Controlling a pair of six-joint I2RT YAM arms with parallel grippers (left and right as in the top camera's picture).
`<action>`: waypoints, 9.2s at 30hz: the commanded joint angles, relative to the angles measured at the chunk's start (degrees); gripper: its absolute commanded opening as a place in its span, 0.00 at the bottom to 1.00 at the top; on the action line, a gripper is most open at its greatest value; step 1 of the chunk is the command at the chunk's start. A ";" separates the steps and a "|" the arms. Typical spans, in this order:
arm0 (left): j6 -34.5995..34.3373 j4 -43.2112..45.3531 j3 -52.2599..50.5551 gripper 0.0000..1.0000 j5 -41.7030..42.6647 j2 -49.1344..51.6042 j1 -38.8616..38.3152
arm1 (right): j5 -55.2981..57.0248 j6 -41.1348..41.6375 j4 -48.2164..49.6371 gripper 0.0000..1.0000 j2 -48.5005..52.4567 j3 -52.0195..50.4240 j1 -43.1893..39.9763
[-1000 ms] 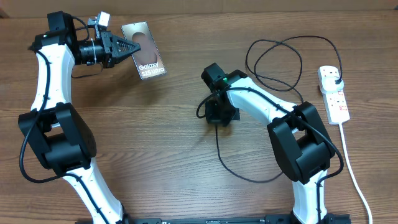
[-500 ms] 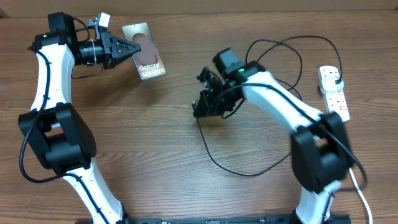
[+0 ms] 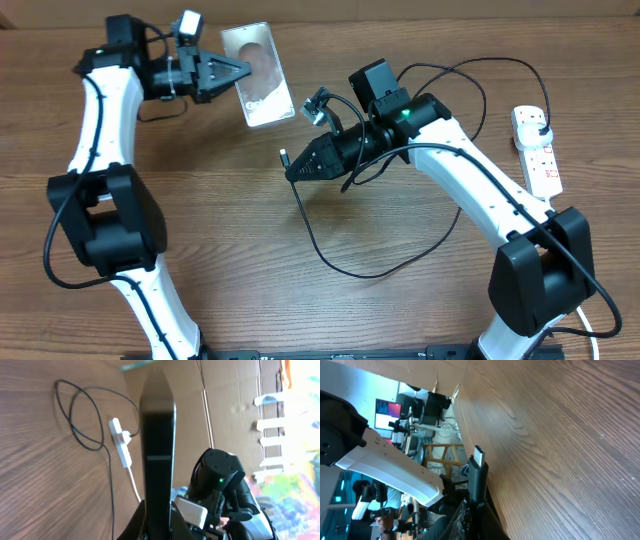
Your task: Plug charger to phone and switch on socket
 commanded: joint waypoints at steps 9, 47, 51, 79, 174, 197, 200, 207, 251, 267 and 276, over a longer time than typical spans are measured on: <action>-0.48 0.02 0.11 0.04 4.22 -2.16 -2.43 | 2.16 4.72 5.25 0.04 -0.22 0.90 -1.07; -4.09 0.00 0.11 0.04 4.26 -2.16 -3.80 | 2.12 5.51 8.07 0.04 0.13 0.81 -2.95; -4.07 0.00 0.11 0.04 4.24 -2.16 -3.80 | 2.12 5.09 8.09 0.04 0.13 0.57 -2.95; -3.87 0.02 0.11 0.04 1.75 -2.16 -4.07 | -0.52 6.43 6.29 0.04 0.13 0.24 -2.97; -7.80 4.42 0.13 0.04 4.15 -2.16 -7.48 | -4.79 0.20 -0.63 0.04 0.13 0.13 -7.72; -8.22 5.86 0.13 0.04 4.15 -2.16 -7.72 | -4.55 0.42 0.24 0.04 0.13 -1.44 -6.05; -8.22 5.86 0.13 0.04 4.15 -2.16 -8.11 | -4.52 0.52 0.68 0.04 0.13 -1.44 -5.73; -8.20 5.86 0.13 0.04 4.17 -2.16 -8.85 | -4.28 0.59 0.72 0.04 0.13 -1.44 -5.75; -7.76 5.90 0.11 0.04 4.17 -2.16 -10.19 | -4.42 2.16 3.72 0.04 0.13 -1.44 -7.52; -7.74 5.88 0.11 0.04 4.17 -2.16 -10.19 | -4.39 3.45 4.39 0.04 0.13 -1.44 -10.95; -7.76 5.88 0.11 0.04 4.20 -2.16 -10.51 | -4.42 5.14 6.36 0.04 0.13 -1.44 -10.95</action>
